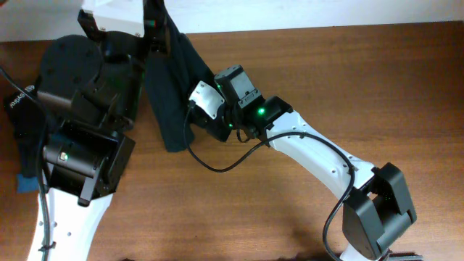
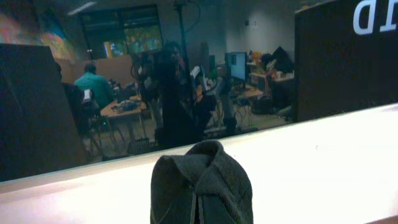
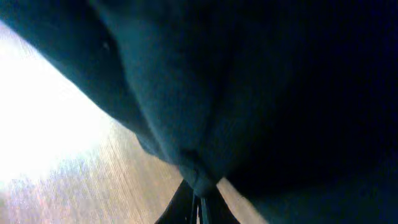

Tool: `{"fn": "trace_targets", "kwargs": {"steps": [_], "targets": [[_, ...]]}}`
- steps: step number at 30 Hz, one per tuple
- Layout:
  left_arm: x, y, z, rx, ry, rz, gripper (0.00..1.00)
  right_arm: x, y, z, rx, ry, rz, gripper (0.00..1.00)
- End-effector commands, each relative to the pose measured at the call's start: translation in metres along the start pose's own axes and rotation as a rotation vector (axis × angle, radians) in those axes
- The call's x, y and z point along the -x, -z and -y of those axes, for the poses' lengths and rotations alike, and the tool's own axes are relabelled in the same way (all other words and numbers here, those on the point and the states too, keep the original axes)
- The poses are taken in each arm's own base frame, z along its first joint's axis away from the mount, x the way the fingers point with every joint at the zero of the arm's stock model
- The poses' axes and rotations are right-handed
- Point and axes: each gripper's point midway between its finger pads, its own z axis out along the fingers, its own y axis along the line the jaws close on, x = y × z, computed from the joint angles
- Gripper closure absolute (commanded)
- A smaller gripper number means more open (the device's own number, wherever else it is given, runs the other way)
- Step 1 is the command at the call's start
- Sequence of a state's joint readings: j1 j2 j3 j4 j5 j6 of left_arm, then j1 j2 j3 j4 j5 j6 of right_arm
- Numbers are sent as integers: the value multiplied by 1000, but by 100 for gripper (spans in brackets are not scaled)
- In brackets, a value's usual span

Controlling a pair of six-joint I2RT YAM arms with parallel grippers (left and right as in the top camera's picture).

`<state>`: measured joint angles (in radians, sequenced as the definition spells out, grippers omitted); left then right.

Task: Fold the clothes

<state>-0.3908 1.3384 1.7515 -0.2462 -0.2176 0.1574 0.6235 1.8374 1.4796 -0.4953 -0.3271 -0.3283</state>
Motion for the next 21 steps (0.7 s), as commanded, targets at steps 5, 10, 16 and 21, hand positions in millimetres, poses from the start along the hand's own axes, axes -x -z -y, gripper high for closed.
{"fn": "trace_targets", "kwargs": {"steps": [5,10,16,21], "targets": [[4,12,-19,94,-34,-21,99,-11,38,24,-165,-83,-66,96],[-4,13,-30,157,-67,-58,99,1,98,41,-307,-112,-19,96],[-15,15,-34,180,-92,-109,99,24,193,61,-454,-135,145,96],[-39,17,-31,161,-124,-204,99,21,241,71,-530,-166,193,96]]}}
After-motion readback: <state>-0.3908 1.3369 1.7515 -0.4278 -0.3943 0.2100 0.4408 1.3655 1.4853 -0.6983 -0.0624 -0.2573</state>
